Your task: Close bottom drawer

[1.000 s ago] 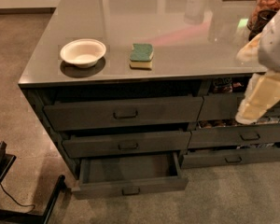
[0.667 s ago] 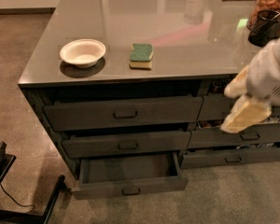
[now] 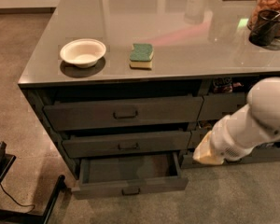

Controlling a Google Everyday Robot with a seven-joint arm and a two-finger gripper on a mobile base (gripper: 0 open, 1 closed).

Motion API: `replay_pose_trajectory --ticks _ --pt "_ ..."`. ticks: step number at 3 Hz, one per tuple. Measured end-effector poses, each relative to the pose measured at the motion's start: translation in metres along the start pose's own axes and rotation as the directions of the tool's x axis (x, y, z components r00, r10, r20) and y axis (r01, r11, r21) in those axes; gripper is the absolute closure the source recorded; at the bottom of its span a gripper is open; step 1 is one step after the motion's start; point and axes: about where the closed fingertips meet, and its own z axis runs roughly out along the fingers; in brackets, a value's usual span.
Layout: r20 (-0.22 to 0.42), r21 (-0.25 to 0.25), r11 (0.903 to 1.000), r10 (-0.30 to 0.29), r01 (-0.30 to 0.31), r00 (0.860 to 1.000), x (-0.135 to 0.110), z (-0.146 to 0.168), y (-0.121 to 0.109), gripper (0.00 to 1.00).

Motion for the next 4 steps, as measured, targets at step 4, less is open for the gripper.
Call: replay_pose_trajectory --ticks 4 --pt "0.188 -0.017 0.9992 -0.033 0.037 0.982 0.053 0.128 0.009 1.00"
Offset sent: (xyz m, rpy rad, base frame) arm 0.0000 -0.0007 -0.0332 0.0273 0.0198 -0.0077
